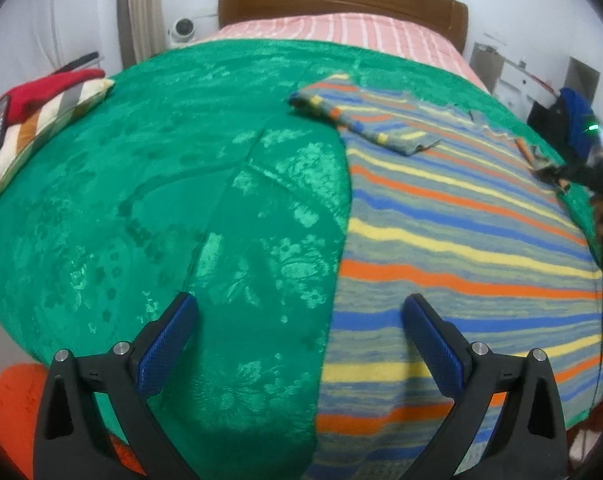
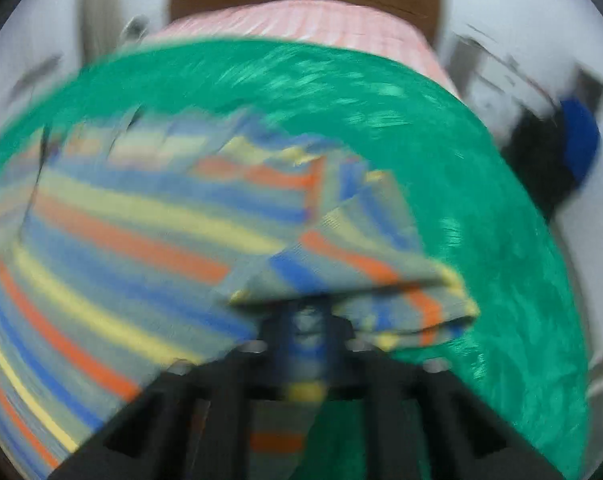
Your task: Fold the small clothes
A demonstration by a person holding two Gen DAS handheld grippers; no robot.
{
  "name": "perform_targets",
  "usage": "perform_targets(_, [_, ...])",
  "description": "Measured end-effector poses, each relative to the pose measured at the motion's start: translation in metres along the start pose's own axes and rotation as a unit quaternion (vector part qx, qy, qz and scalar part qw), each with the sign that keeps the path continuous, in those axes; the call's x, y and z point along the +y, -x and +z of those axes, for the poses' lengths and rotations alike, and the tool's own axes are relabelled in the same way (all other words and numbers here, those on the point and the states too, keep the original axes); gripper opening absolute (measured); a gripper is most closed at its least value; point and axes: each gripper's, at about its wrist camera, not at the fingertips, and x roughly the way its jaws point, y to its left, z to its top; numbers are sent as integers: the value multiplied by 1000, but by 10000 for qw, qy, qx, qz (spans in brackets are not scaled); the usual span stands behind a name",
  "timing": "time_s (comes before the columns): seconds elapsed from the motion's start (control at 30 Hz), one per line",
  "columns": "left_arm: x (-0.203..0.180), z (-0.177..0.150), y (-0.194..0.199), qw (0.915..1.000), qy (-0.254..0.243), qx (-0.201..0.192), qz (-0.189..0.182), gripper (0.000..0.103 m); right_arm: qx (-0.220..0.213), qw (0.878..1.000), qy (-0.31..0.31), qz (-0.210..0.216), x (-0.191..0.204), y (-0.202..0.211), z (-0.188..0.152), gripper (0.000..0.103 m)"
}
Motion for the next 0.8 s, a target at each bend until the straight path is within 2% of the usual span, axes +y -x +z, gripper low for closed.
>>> perform_targets(0.07, [2, 1, 0, 10000, 50, 29, -71, 102, -242, 9955, -908, 143, -44, 18, 5, 6])
perform_targets(0.13, [2, 2, -2, 9999, 80, 36, -142, 102, -373, 9839, -1734, 230, -96, 35, 2, 6])
perform_targets(0.2, [0, 3, -4, 9998, 85, 51, -166, 102, -332, 9627, -2667, 311, -157, 48, -13, 6])
perform_targets(0.27, [-2, 3, -6, 9998, 75, 86, -171, 102, -179, 9419, -3333, 373, -202, 51, -30, 6])
perform_targets(0.3, [-4, 2, -7, 9998, 59, 107, -165, 102, -87, 9343, -3551, 311, -219, 51, -41, 6])
perform_targets(0.43, [-5, -1, -5, 9999, 17, 79, -88, 102, 256, 9250, -3761, 483, -244, 42, -66, 15])
perform_targets(0.47, [-4, -2, -4, 9999, 30, 78, -67, 102, 192, 9215, -3821, 666, -245, 43, -71, 27])
perform_targets(0.5, [-4, -2, -4, 9999, 44, 82, -54, 102, 98, 9166, -3897, 889, -247, 44, -74, 45])
perform_targets(0.57, [-3, -2, -5, 9999, 58, 87, -34, 102, -140, 9068, -4057, 1138, -247, 44, -78, 62])
perform_targets(0.6, [-3, -2, -5, 10000, 48, 83, -11, 102, -185, 9041, -4104, 1174, -246, 43, -79, 62])
perform_targets(0.73, [-6, -3, -7, 9999, -48, 73, 80, 102, -207, 8873, -4413, 1326, -250, 23, -74, 61])
perform_targets(0.77, [-7, -4, -7, 9999, -76, 77, 101, 102, -249, 8866, -4414, 1361, -250, 21, -72, 50])
perform_targets(0.8, [-7, -4, -8, 9999, -94, 83, 116, 102, -201, 8900, -4331, 1411, -247, 15, -67, 12])
